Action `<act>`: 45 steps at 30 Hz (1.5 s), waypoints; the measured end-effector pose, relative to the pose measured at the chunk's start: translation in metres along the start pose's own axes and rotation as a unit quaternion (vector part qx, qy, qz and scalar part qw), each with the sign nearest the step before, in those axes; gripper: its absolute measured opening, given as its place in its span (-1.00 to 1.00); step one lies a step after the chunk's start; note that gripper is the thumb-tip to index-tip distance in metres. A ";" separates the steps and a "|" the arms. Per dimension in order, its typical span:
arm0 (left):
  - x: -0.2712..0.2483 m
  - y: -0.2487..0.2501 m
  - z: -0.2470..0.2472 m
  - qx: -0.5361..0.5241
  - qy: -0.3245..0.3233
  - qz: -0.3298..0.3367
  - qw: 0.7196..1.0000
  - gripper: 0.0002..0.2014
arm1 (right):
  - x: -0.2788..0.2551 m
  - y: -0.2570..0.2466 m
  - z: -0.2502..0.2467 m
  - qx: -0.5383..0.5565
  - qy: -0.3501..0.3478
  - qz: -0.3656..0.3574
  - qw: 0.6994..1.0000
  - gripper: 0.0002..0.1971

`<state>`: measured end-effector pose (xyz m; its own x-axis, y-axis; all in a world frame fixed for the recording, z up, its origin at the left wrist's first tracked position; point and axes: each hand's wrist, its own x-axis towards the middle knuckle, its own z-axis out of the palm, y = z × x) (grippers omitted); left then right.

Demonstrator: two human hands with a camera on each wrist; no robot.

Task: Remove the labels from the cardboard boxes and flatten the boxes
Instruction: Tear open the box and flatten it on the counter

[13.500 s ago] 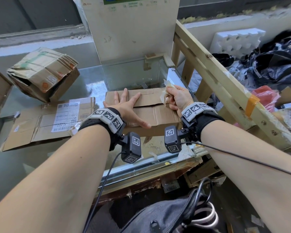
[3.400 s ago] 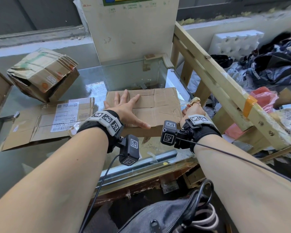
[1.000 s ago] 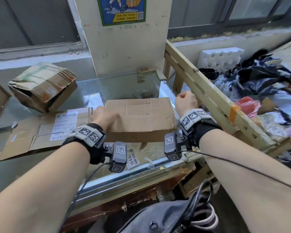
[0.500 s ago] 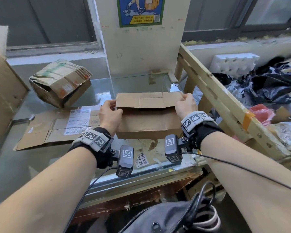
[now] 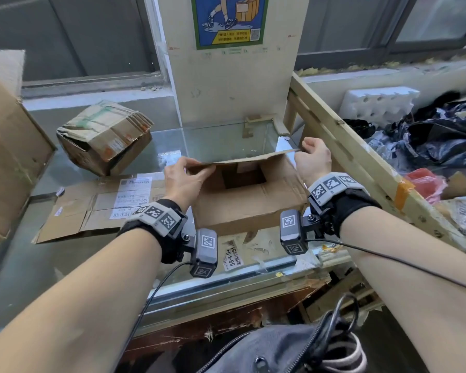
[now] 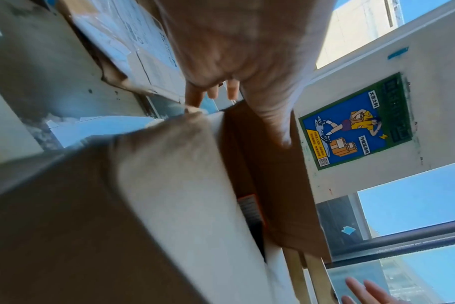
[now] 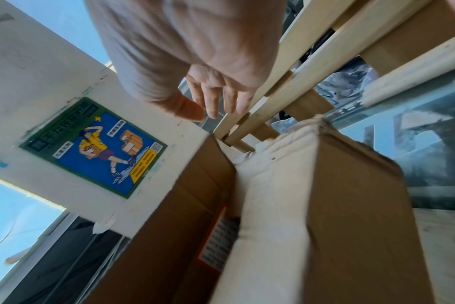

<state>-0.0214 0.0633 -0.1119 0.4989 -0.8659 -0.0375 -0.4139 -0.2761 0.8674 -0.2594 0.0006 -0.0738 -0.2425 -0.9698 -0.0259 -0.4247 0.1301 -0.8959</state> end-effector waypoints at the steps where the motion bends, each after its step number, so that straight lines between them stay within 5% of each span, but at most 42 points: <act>1: 0.001 0.000 -0.001 0.005 0.012 -0.011 1.000 -0.63 | -0.001 -0.003 0.001 0.009 -0.001 -0.012 1.000 -0.53; 5: -0.002 0.003 -0.002 -0.110 0.014 -0.066 0.992 -0.68 | 0.000 -0.009 0.011 -0.057 -0.039 -0.091 0.993 -0.77; 8: -0.006 0.009 0.002 -0.200 0.018 -0.081 0.976 -0.73 | -0.007 -0.016 0.016 -0.175 -0.213 -0.142 0.951 -0.87; 11: -0.009 0.013 0.007 -0.234 0.011 -0.077 0.969 -0.80 | -0.023 -0.027 0.020 -0.300 -0.402 -0.151 0.852 -0.40; 13: -0.011 0.013 0.009 -0.260 0.011 -0.069 0.963 -0.81 | -0.031 -0.030 0.021 -0.329 -0.461 -0.124 0.815 -0.20; 19: -0.014 0.017 0.010 -0.300 0.024 -0.074 0.951 -0.70 | -0.041 -0.031 0.019 -0.493 -0.461 -0.171 0.718 -0.13; 25: -0.010 0.014 0.005 -0.296 0.105 -0.100 0.944 -0.72 | -0.033 -0.024 0.014 -0.567 -0.258 -0.311 0.718 -0.45; 29: -0.002 0.005 -0.004 -0.281 0.151 -0.140 0.937 -0.69 | -0.026 -0.015 -0.001 -0.522 -0.159 -0.356 0.759 -0.80; 34: -0.001 0.001 -0.011 -0.300 0.172 -0.217 0.913 -0.64 | -0.025 0.014 -0.015 -0.424 -0.132 -0.357 0.822 -0.86; 41: -0.007 0.003 -0.002 -0.319 0.164 -0.233 0.904 -0.72 | -0.019 0.020 -0.003 -0.453 -0.144 -0.393 0.787 -0.87; 45: -0.011 0.004 0.003 -0.364 0.172 -0.238 0.884 -0.72 | -0.021 0.024 -0.006 -0.462 -0.126 -0.359 0.801 -0.68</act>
<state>-0.0308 0.0708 -0.1089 0.7385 -0.5109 -0.4400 0.4421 -0.1258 0.8881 -0.2699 0.0251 -0.0926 0.4884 -0.8587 0.1552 -0.8682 -0.4960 -0.0120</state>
